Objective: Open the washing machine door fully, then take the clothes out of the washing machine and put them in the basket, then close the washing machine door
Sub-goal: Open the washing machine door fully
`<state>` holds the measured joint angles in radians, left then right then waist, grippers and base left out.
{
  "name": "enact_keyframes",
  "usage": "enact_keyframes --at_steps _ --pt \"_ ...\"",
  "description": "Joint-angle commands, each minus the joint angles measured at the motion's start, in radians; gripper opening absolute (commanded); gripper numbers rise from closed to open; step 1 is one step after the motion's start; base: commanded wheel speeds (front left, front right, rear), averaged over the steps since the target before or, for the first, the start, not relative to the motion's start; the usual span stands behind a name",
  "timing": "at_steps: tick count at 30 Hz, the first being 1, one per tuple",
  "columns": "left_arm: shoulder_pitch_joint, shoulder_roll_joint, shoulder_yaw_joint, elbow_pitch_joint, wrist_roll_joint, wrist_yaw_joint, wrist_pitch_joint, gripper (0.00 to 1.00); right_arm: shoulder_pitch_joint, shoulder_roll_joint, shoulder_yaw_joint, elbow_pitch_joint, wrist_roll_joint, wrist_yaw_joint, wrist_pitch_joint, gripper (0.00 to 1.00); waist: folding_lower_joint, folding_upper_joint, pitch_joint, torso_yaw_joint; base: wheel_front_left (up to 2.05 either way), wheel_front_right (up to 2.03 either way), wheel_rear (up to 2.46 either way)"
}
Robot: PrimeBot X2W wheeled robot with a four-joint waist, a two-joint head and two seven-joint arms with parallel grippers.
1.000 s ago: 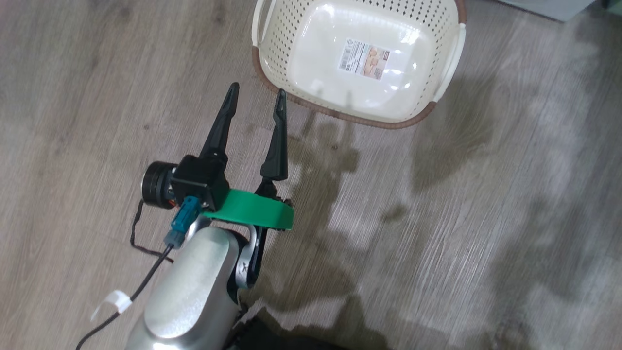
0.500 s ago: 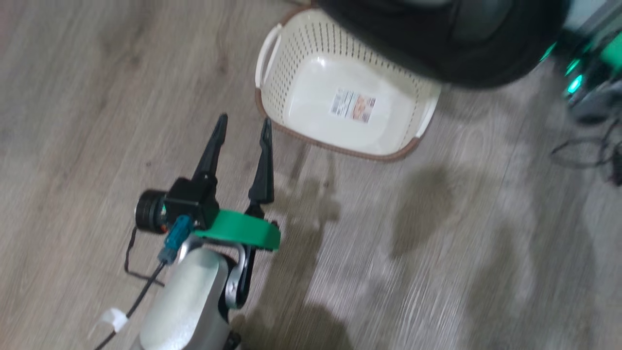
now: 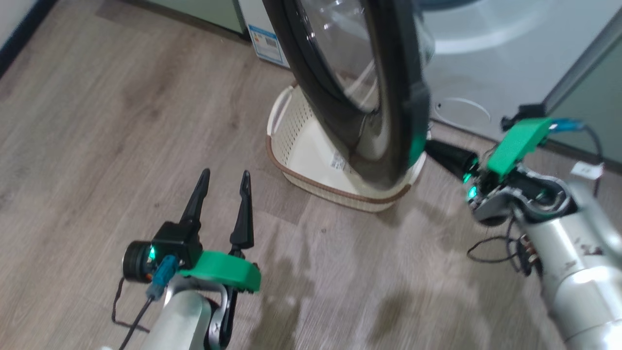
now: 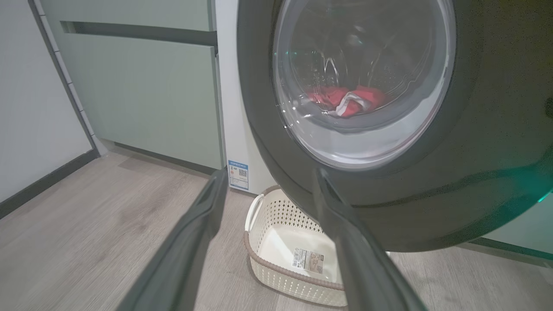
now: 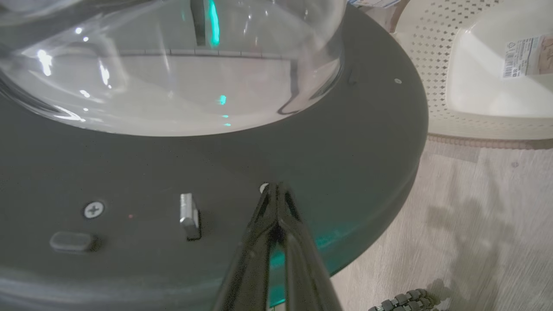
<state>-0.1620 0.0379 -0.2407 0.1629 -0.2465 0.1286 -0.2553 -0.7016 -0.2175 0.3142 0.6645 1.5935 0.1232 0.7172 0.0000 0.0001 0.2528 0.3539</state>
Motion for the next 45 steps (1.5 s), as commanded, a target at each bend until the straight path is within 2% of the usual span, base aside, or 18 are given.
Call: enact_keyframes --at_steps 1,12,23,24,25,26,31,36,45 --pt "-0.006 0.012 0.039 -0.027 0.006 -0.006 -0.006 1.0 0.008 0.025 0.011 -0.034 0.002 0.008 -0.003 0.0 0.0 -0.0001 -0.027 0.018 0.0 0.0 0.0" --pt "0.031 0.012 0.067 -0.025 0.011 -0.018 -0.006 1.0 0.081 0.118 0.049 -0.012 -0.021 0.008 -0.04 0.0 0.0 -0.0001 -0.08 0.042 0.0 0.0 0.0" --pt "0.072 0.012 0.135 -0.011 0.035 -0.038 -0.006 1.0 0.149 0.113 0.034 -0.028 -0.033 0.008 -0.124 0.0 0.0 -0.0001 -0.155 -0.014 0.0 0.0 0.0" --pt "0.077 0.012 0.146 -0.01 0.04 -0.045 -0.006 1.0 0.159 0.109 0.032 -0.033 -0.037 0.008 -0.137 0.29 0.0 -0.0001 -0.165 -0.023 0.0 0.0 0.0" --pt "0.081 0.012 0.159 -0.008 0.046 -0.054 -0.006 1.0 0.169 0.106 0.031 -0.04 -0.04 0.008 -0.149 0.53 0.0 -0.0001 -0.175 -0.034 0.0 0.0 0.0" --pt "0.085 0.012 0.172 -0.006 0.054 -0.064 -0.006 1.0 0.18 0.102 0.031 -0.047 -0.045 0.008 -0.161 1.0 0.0 -0.0001 -0.185 -0.045 0.0 0.0 0.0" --pt "0.1 0.012 0.245 0.0 0.095 -0.106 -0.006 1.0 0.239 0.076 0.042 -0.111 -0.075 0.008 -0.238 1.0 0.0 -0.0001 -0.223 -0.109 0.0 0.0 0.0" --pt "0.104 0.013 0.313 0.002 0.13 -0.145 -0.006 1.0 0.284 0.029 0.059 -0.171 -0.12 0.008 -0.377 1.0 0.0 -0.0001 -0.243 -0.173 0.0 0.0 0.0" --pt "0.111 0.014 0.4 0.011 0.161 -0.188 -0.006 1.0 0.33 -0.095 0.137 -0.239 -0.235 0.008 -0.768 1.0 0.0 -0.0001 -0.266 -0.268 0.0 0.0 0.0"
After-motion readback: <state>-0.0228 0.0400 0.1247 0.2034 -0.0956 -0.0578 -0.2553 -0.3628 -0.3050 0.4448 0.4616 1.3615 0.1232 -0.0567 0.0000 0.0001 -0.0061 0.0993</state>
